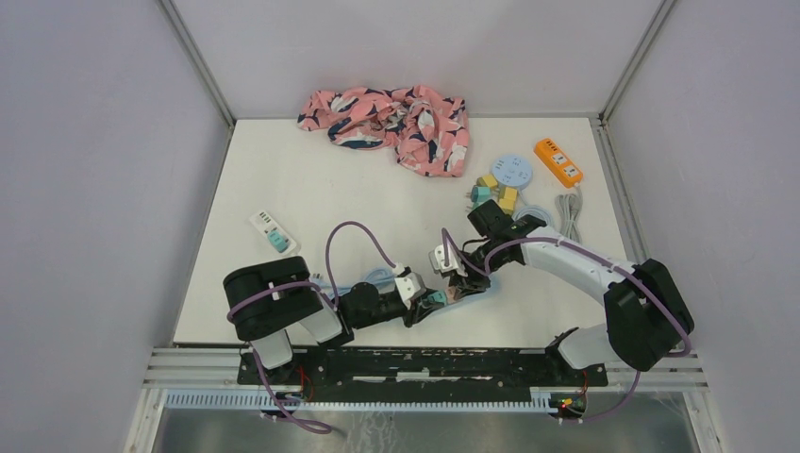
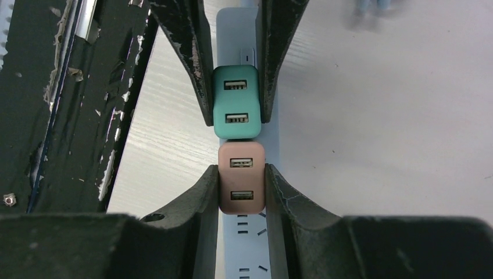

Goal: Pull the plug off the socket
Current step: Remove the plug from the socket.

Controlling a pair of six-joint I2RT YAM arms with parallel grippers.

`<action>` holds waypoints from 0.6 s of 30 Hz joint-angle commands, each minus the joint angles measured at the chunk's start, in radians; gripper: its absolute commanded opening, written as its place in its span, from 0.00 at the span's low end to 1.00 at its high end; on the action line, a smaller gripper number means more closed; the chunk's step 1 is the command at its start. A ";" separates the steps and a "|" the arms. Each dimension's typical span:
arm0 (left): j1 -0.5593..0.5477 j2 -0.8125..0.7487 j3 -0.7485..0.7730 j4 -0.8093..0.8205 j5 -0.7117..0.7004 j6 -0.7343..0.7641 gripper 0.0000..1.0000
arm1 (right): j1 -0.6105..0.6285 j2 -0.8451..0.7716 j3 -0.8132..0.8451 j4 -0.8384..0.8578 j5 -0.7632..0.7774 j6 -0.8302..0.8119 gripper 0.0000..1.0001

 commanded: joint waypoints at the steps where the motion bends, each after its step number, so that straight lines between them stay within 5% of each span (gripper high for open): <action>1: -0.002 0.013 -0.020 -0.031 0.003 0.011 0.03 | -0.006 -0.027 0.026 0.140 -0.006 0.128 0.00; 13: -0.001 0.005 -0.032 -0.013 -0.007 0.006 0.03 | -0.081 -0.033 0.064 -0.158 -0.093 -0.210 0.00; 18: -0.001 0.004 -0.032 -0.012 -0.009 0.004 0.03 | -0.031 -0.027 0.051 -0.139 -0.118 -0.207 0.00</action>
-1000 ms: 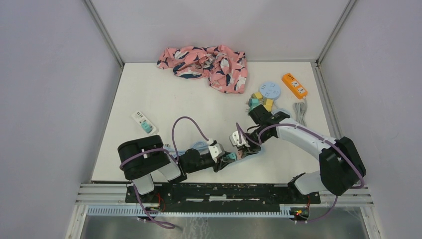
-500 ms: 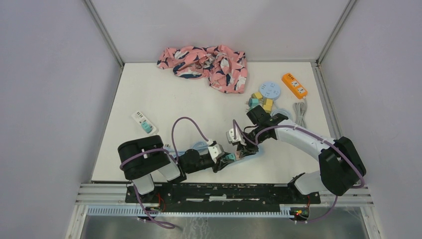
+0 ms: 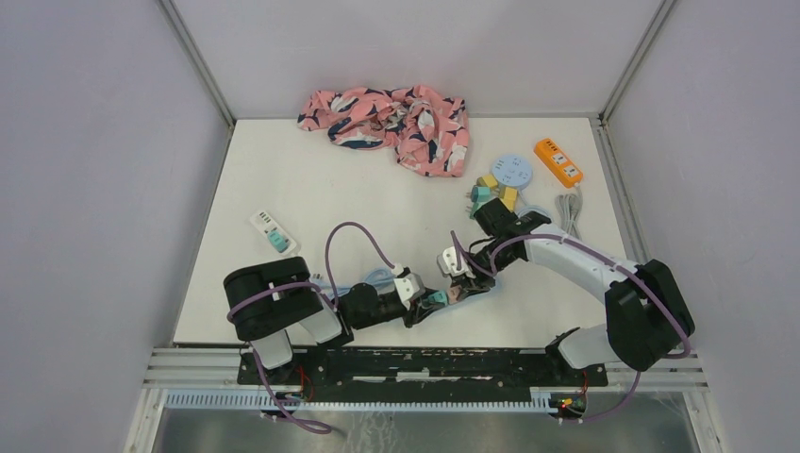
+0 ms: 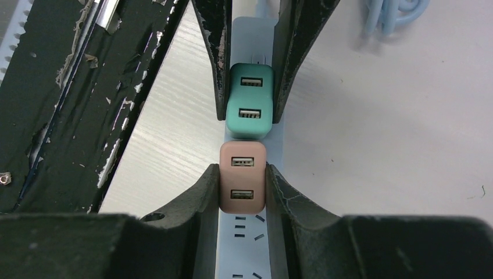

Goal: Pull the plug off the socket
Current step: Remove the plug from the socket.

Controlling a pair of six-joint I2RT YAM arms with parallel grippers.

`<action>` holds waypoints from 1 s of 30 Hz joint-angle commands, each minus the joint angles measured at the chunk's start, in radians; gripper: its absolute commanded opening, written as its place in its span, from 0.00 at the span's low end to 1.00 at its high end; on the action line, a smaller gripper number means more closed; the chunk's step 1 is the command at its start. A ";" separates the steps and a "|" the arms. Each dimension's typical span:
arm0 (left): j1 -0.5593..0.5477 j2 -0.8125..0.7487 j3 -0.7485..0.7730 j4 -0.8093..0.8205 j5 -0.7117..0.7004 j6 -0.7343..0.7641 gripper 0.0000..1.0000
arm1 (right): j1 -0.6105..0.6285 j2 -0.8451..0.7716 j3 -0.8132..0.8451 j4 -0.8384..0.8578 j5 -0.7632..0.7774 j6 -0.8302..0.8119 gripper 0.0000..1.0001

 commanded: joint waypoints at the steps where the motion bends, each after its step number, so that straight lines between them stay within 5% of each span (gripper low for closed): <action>1: 0.001 0.005 -0.026 -0.040 -0.008 0.003 0.03 | 0.031 -0.027 0.035 -0.021 -0.051 -0.015 0.00; 10: 0.001 0.015 -0.020 -0.040 -0.005 0.000 0.03 | 0.027 -0.048 0.001 0.275 0.020 0.337 0.00; 24: 0.001 0.005 -0.023 -0.042 -0.007 0.005 0.03 | -0.039 -0.052 0.037 -0.049 -0.099 -0.029 0.00; 30: 0.001 0.009 -0.020 -0.044 -0.004 0.003 0.03 | 0.043 -0.047 0.012 0.066 -0.091 0.097 0.00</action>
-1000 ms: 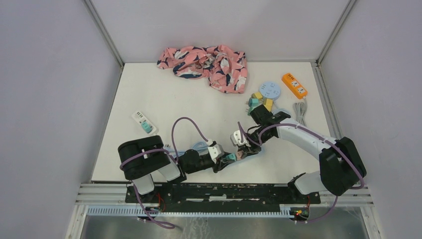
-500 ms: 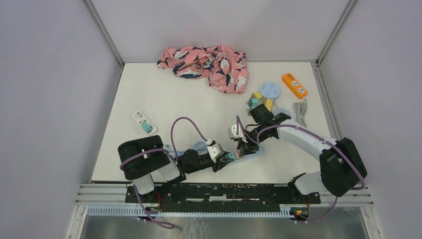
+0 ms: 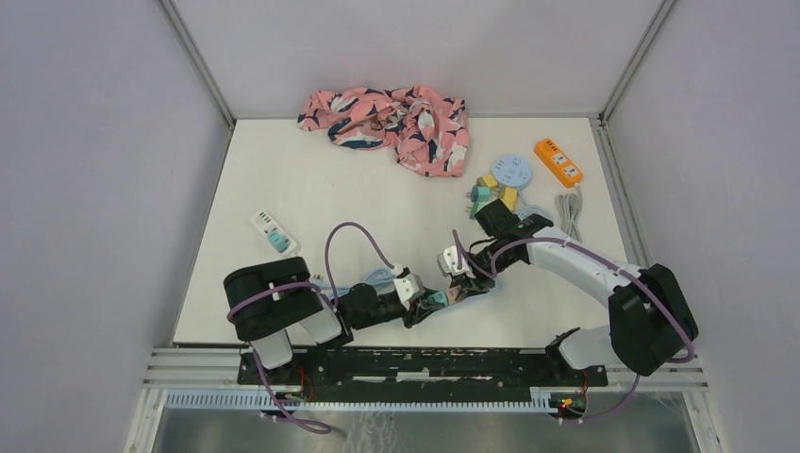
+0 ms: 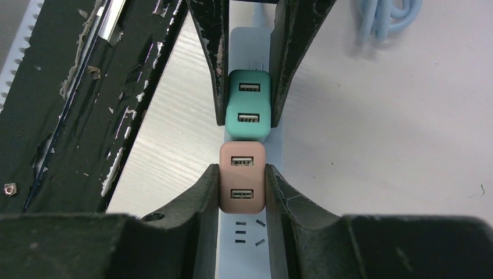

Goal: Pull the plug off the socket
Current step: Remove the plug from the socket.

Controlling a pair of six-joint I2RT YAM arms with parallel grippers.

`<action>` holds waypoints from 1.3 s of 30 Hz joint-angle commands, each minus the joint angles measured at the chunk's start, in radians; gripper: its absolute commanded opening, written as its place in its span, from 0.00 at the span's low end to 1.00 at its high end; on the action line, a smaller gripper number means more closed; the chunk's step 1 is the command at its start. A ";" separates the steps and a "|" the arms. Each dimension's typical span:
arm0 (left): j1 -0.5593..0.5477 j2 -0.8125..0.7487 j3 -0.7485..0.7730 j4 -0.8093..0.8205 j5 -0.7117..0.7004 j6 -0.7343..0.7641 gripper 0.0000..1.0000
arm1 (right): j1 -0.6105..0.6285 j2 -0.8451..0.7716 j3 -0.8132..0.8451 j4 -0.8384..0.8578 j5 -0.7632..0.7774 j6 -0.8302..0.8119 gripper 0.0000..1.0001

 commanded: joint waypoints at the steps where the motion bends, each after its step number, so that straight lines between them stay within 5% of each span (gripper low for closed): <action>1: 0.001 0.010 -0.018 -0.051 -0.008 0.002 0.03 | 0.051 -0.023 0.026 0.088 -0.055 0.123 0.00; 4: 0.001 0.015 -0.016 -0.050 -0.007 0.003 0.03 | 0.052 -0.023 0.012 0.231 -0.012 0.302 0.00; 9: 0.001 0.019 -0.019 -0.049 -0.007 0.003 0.03 | 0.027 -0.014 0.023 0.272 0.079 0.358 0.00; 21: 0.001 0.017 -0.034 -0.036 -0.013 0.003 0.03 | 0.006 -0.013 0.037 0.007 -0.015 0.028 0.00; 32: 0.001 0.034 -0.023 -0.035 -0.007 -0.001 0.03 | 0.052 -0.007 0.022 0.284 0.035 0.389 0.00; 39: 0.001 0.031 -0.031 -0.036 -0.014 0.002 0.03 | -0.068 -0.020 0.069 0.051 0.010 0.135 0.00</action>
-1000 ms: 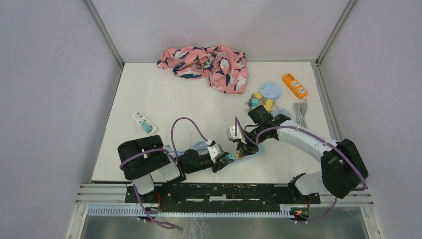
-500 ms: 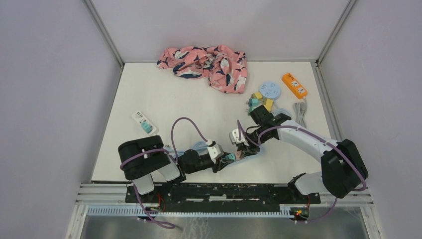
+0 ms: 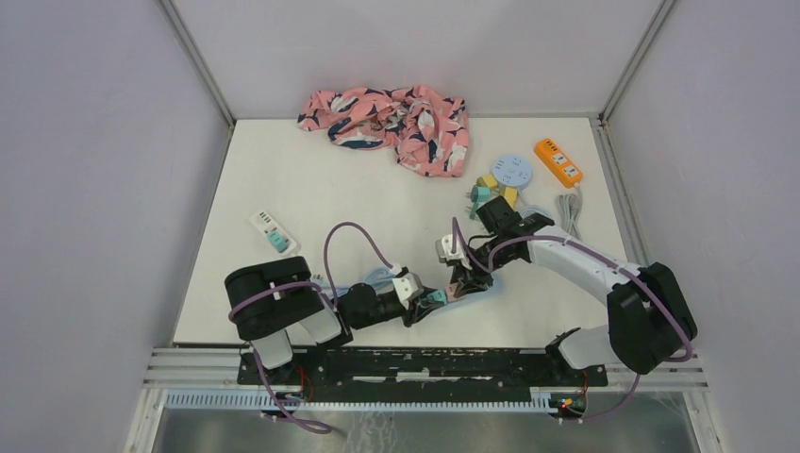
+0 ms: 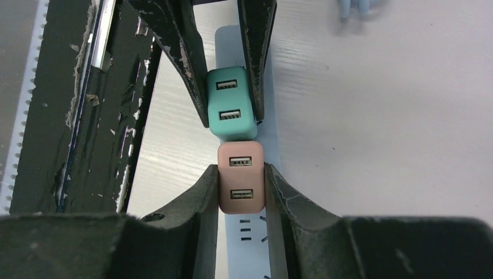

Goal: Pull the plug off the socket
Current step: Remove the plug from the socket.

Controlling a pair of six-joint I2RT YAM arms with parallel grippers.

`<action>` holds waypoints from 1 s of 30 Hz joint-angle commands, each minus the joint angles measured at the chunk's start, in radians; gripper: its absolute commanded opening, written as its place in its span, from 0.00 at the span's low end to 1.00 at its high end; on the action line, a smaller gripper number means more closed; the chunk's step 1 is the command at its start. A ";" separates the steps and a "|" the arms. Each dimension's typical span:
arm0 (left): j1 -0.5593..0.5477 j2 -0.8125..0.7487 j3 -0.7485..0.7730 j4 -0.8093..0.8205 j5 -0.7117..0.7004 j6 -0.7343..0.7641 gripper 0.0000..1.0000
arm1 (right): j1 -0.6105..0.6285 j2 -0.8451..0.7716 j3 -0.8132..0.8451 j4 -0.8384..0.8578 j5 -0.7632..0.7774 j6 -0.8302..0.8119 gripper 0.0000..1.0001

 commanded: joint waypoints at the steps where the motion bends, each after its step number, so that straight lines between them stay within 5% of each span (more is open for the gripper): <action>1: 0.000 0.024 -0.020 -0.045 -0.007 0.003 0.03 | -0.076 -0.029 0.079 -0.127 -0.059 -0.225 0.00; 4: 0.001 0.028 -0.015 -0.046 -0.003 0.002 0.03 | -0.076 -0.010 0.093 -0.352 -0.141 -0.518 0.00; 7: 0.000 0.029 -0.012 -0.046 0.003 0.000 0.03 | -0.060 0.032 0.108 -0.435 -0.194 -0.620 0.00; 9: 0.001 0.029 -0.010 -0.047 0.004 -0.001 0.03 | -0.023 0.039 0.106 -0.392 -0.192 -0.569 0.00; 16: 0.000 0.037 -0.001 -0.057 0.004 -0.006 0.03 | 0.015 -0.022 0.052 0.051 -0.092 -0.011 0.00; 25: 0.000 0.040 -0.004 -0.057 -0.003 -0.008 0.03 | -0.090 -0.031 0.096 -0.184 -0.024 -0.284 0.00; 30: 0.000 0.040 -0.003 -0.056 -0.005 -0.012 0.03 | -0.076 -0.010 0.081 -0.296 -0.138 -0.458 0.00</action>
